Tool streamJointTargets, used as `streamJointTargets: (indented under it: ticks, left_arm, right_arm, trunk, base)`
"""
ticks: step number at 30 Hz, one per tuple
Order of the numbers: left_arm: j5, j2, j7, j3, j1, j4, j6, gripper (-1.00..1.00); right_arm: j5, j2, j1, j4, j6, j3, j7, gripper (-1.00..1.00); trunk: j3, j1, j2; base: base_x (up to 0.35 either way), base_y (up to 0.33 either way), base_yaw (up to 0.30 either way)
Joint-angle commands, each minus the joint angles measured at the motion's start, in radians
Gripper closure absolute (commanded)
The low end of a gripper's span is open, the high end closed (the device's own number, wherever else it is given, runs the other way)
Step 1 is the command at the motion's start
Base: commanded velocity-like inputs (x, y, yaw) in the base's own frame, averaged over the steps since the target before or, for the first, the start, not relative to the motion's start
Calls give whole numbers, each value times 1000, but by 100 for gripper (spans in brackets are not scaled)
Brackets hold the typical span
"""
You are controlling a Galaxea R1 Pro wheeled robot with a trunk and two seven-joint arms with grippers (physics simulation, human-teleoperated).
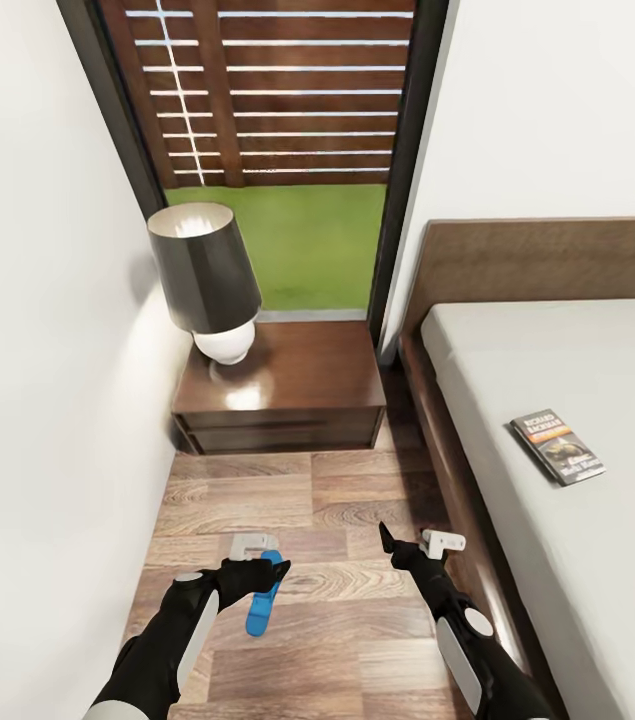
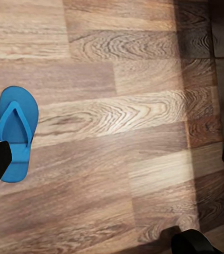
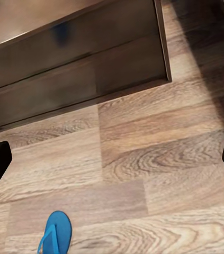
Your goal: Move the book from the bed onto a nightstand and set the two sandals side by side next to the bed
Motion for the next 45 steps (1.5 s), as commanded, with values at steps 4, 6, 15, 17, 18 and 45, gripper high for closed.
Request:
streamJointTargets:
  ticks: [4, 6, 15, 17, 18, 45]
  left_arm:
    - [1, 0, -3, 1, 0, -1, 6, -100]
    - [1, 0, -4, 1, 0, -1, 6, -100]
    - [-3, 1, 45, 3, 0, -3, 5, -100]
    - [-2, 1, 118, 3, 0, -3, 4, -100]
    - [-2, 1, 137, 3, 0, -3, 3, -100]
    - [0, -1, 232, -1, 0, -1, -3, -100]
  right_arm:
    - [-13, 0, 0, 1, 2, -5, 7, -100]
    - [-17, 0, 0, 2, 3, -7, 6, -100]
    - [-11, 3, 0, 3, 58, -4, 0, -100]
    - [-11, 3, 0, 3, 61, -4, -1, -100]
    - [-11, 3, 0, 3, 61, -4, -1, -100]
    - [-17, 2, 0, 1, 63, -6, 0, -100]
  trunk:
    - [-4, 4, -8]
    - [-4, 4, -8]
    - [-4, 4, -8]
    - [-4, 4, -8]
    - [-4, 4, -8]
    - [-60, 73, -134]
  base:
    - [0, 0, 0]
    - [0, 0, 0]
    - [0, 0, 0]
    - [0, 0, 0]
    - [0, 0, 0]
    - [0, 0, 0]
